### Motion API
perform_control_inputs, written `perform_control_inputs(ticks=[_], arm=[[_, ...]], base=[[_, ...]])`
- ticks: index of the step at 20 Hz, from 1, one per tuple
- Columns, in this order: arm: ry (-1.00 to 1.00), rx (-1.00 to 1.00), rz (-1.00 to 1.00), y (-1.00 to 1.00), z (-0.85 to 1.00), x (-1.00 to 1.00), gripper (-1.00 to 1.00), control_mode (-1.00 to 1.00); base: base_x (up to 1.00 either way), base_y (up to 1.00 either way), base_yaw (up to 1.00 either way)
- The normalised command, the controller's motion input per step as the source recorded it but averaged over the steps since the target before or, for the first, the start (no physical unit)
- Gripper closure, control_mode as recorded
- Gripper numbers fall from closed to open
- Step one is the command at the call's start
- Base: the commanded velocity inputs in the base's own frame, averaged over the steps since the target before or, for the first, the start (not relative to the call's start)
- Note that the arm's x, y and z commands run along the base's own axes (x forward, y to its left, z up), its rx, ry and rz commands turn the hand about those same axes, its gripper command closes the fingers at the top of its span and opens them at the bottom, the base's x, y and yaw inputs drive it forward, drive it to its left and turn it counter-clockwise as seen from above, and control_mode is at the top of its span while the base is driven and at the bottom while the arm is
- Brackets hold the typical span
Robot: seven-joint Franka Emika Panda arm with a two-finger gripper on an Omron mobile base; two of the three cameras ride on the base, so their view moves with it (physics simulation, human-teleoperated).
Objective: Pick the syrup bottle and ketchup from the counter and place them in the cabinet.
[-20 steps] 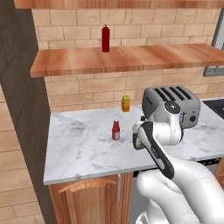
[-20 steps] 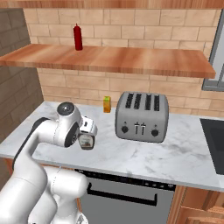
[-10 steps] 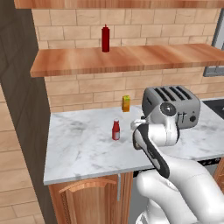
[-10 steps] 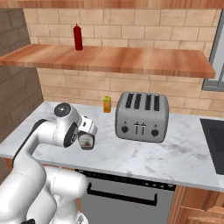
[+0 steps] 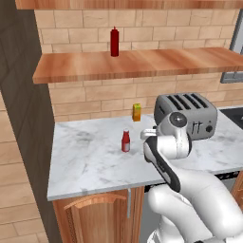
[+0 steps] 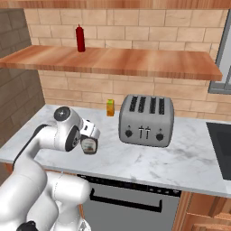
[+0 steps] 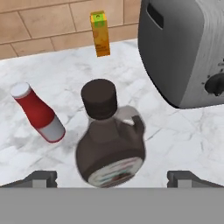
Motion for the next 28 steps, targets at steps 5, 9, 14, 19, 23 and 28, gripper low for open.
perform_control_inputs(ticks=[5, 9, 14, 19, 23, 28], arm=[[0.00, -0.01, -0.01, 0.00, 0.00, 0.13, -1.00, -1.00], [0.00, 0.00, 0.00, 0.00, 0.00, 0.18, -1.00, -1.00], [0.00, 0.00, 0.00, 0.00, -0.04, 0.20, -1.00, -1.00], [0.00, 0.00, 0.00, 0.00, -0.05, 0.23, -1.00, -1.00], [0.00, 0.00, 0.00, 0.00, -0.06, 0.24, -1.00, -1.00], [0.00, -0.01, 0.00, 0.00, -0.11, 0.22, -1.00, -1.00]], base=[[0.00, 0.00, 0.00], [0.00, 0.00, 0.00], [0.00, 0.00, 0.00], [0.00, 0.00, 0.00], [0.00, 0.00, 0.00], [0.00, 0.00, 0.00]])
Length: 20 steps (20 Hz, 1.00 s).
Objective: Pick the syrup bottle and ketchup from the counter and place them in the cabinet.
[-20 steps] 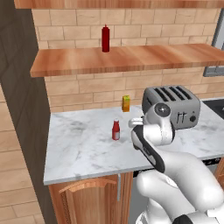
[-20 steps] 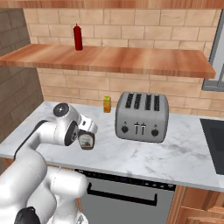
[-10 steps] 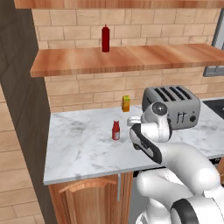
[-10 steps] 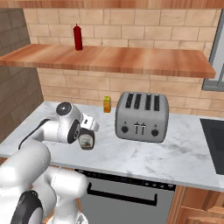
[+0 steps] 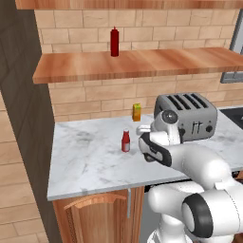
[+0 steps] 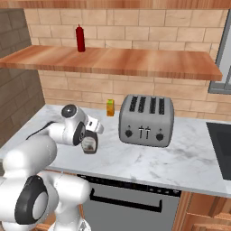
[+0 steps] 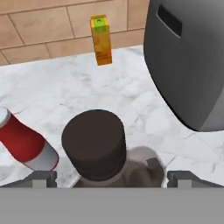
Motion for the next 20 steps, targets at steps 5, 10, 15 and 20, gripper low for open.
perform_control_inputs(ticks=[5, 10, 15, 20], arm=[[-0.01, -0.03, 0.00, 0.00, -0.18, 0.19, -1.00, -1.00], [-0.01, -0.04, 0.00, 0.01, -0.14, 0.18, 1.00, -1.00], [0.00, 0.00, -0.01, 0.02, 0.02, 0.06, 1.00, -1.00], [-0.05, 0.04, 0.00, 0.00, 0.52, -0.08, 1.00, -1.00]], base=[[0.00, 0.00, 0.00], [0.00, 0.00, 0.00], [0.00, 0.00, 0.00], [0.00, 0.00, 0.00]])
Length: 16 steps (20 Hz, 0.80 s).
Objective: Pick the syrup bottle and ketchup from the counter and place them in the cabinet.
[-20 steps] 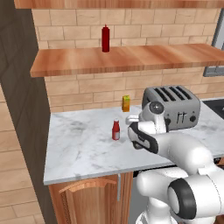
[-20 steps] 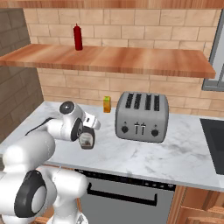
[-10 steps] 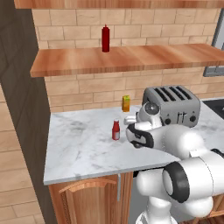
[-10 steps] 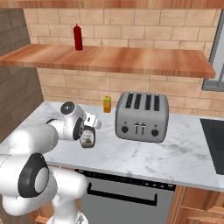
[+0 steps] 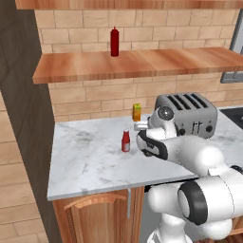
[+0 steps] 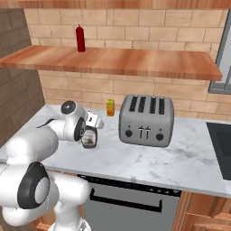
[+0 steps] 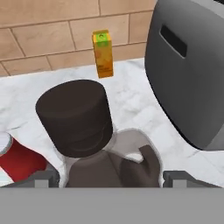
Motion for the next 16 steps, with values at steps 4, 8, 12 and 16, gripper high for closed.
perform_control_inputs(ticks=[4, 8, 12, 16], arm=[[-0.17, 0.07, 0.00, -0.04, 0.97, -0.29, 1.00, -1.00], [-0.21, 0.02, 0.02, -0.16, 1.00, -0.42, 1.00, -1.00], [-0.26, -0.01, 0.09, -0.36, 0.93, -0.58, 1.00, -1.00], [-0.26, -0.05, 0.11, -0.44, 0.89, -0.66, 1.00, -1.00]], base=[[0.00, 0.00, 0.00], [0.00, 0.00, 0.00], [0.00, 0.00, 0.00], [0.00, 0.00, 0.00]])
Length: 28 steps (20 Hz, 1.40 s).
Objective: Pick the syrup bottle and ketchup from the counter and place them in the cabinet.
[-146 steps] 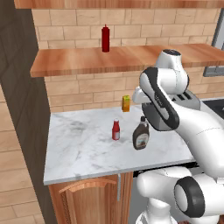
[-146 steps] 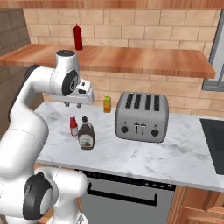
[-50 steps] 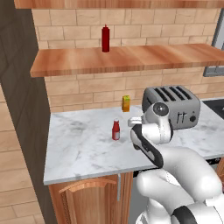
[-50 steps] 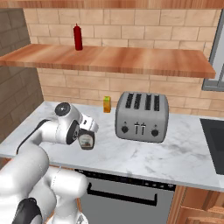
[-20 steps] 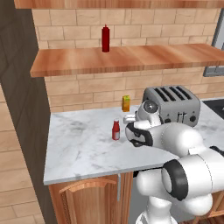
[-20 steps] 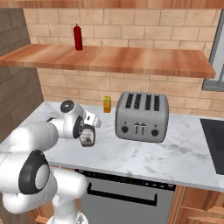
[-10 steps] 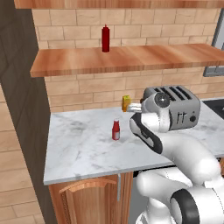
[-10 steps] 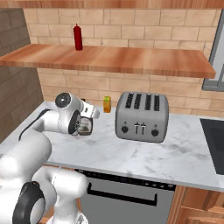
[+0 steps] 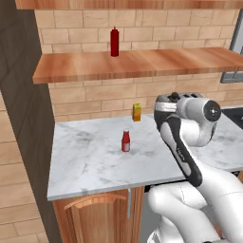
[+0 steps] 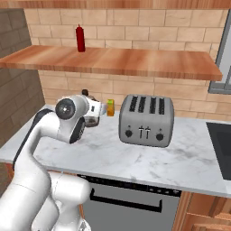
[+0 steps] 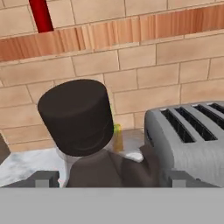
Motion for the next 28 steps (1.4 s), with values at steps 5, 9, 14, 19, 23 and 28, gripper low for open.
perform_control_inputs(ticks=[5, 9, 14, 19, 23, 28], arm=[[-0.23, -0.09, 0.09, -0.46, 0.88, -0.65, 1.00, -1.00], [-0.19, -0.10, 0.07, -0.41, 0.97, -0.54, 1.00, -1.00], [-0.15, -0.14, 0.07, -0.38, 0.99, -0.53, 1.00, -1.00], [-0.08, -0.17, 0.06, -0.35, 0.95, -0.52, 1.00, -1.00], [0.00, -0.05, 0.02, -0.04, 0.60, -0.08, 1.00, -1.00], [0.02, 0.00, 0.00, 0.05, 0.45, 0.27, 1.00, -1.00]], base=[[0.00, 0.00, 0.00], [0.00, 0.00, 0.00], [0.00, 0.00, 0.00], [0.00, 0.00, 0.00], [0.00, 0.00, 0.00], [0.00, 0.00, 0.00]])
